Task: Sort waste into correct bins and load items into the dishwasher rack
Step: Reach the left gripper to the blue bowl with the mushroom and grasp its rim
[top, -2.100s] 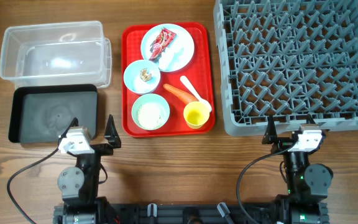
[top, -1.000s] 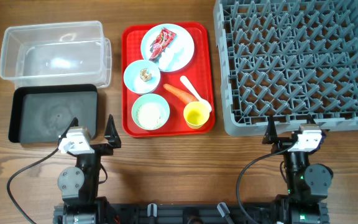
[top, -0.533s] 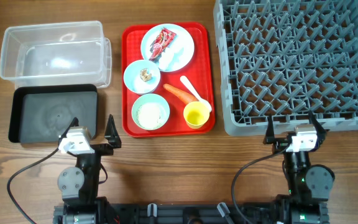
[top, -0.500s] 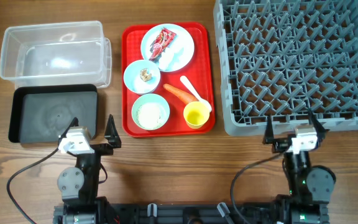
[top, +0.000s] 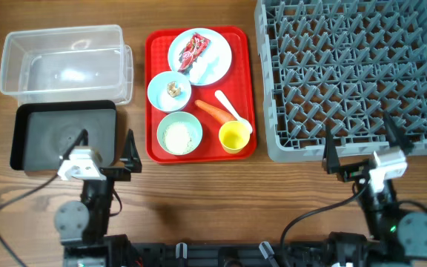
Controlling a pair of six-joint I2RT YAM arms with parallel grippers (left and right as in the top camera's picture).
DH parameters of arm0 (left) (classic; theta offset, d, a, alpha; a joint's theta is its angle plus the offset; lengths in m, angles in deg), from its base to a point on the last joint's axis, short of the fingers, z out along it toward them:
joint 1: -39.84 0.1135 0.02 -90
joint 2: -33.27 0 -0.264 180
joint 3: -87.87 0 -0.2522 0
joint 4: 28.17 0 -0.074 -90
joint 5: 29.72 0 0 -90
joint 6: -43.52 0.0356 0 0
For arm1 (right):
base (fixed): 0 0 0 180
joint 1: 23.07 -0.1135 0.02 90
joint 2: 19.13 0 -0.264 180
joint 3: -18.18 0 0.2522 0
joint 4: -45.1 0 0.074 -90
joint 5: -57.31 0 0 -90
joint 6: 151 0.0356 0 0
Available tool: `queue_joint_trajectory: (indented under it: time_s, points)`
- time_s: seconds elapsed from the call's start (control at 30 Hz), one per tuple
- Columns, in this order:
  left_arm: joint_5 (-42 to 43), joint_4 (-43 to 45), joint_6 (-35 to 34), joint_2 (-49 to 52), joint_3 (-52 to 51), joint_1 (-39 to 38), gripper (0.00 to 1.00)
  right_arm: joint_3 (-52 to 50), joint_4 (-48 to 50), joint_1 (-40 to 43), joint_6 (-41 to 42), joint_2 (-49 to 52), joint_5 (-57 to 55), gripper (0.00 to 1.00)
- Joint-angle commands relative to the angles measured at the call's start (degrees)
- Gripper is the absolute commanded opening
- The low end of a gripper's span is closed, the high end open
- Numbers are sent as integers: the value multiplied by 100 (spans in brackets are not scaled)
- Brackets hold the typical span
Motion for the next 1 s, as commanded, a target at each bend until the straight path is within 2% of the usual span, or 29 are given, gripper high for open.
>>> queue_joint_trajectory:
  time_s: [0.0,0.3,0.53,0.63,0.7,0.87,0.97]
  points:
    - [369,-450,240,1051,1268,-28,100,1064,-431,2,109,981,627,100]
    - [470,-3014,240,4264,4802,-33,100,3373,-2223,2,107,2992,1346,100]
    - [463,-4931,289,6321,6931,-319,100,4330,-3298,2,107,4033,1386,100]
    - [466,-5025,341,6929,7195,-566,100,4350,-3311,2,173,4262,1436,100]
    - [634,-5108,109,7149,7191,-649,100,4347,-3379,2,219,4371,1519,100]
    - [1246,-5093,-184,7650,7191,-831,100,4347,-3700,2,1169,4688,1515,100]
    - [1596,-4968,-175,7899,7191,-1102,100,4347,-3930,2,1244,4809,1515,100]
